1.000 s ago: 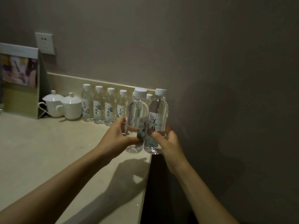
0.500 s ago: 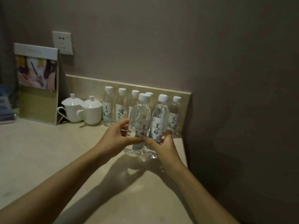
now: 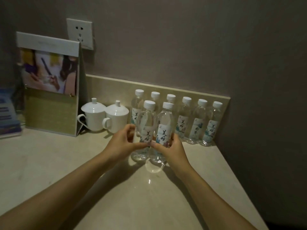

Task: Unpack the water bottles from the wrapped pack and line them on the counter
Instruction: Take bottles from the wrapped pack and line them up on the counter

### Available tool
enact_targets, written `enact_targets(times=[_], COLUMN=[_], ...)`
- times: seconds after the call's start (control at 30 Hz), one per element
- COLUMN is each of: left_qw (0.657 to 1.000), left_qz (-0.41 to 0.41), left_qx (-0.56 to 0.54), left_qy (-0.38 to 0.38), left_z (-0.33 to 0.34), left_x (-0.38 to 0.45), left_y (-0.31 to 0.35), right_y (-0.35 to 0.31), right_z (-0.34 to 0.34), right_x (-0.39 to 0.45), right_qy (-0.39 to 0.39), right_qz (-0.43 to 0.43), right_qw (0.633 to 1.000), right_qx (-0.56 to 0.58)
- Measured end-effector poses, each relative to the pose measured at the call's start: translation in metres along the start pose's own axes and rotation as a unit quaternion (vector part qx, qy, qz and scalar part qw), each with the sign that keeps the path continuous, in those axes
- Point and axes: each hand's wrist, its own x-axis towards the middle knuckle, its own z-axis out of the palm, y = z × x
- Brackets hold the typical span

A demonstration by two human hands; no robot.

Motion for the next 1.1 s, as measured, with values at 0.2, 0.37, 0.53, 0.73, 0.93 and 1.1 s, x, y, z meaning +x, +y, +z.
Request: enact_targets(times=[0.2, 0.37, 0.53, 0.73, 0.93, 1.1], left_qw=[0.999, 0.994, 0.981, 0.982, 0.977, 0.97], left_qz=[0.032, 0.051, 0.05, 0.024, 0.029, 0.049], left_qx=[0.02, 0.098, 0.181, 0.168, 0.192, 0.214], left_qy=[-0.021, -0.01, 0.049, 0.082, 0.092, 0.109], left_z=[-0.014, -0.013, -0.006, 0.003, 0.007, 0.011], left_x=[0.015, 0.029, 0.033, 0.039, 0.049, 0.054], left_y=[-0.015, -0.019, -0.024, -0.025, -0.032, -0.037], right_y=[0.008, 0.017, 0.015, 0.011, 0.006, 0.006], right_z=[0.015, 0.026, 0.028, 0.026, 0.031, 0.034], right_x=[0.015, 0.025, 0.02, 0.025, 0.033, 0.039], right_qy=[0.023, 0.082, 0.076, 0.08, 0.103, 0.112], right_qz=[-0.025, -0.044, -0.024, -0.002, 0.018, 0.028], right_qw=[0.997, 0.985, 0.939, 0.93, 0.924, 0.927], right_qx=[-0.076, -0.147, -0.335, -0.359, -0.368, -0.357])
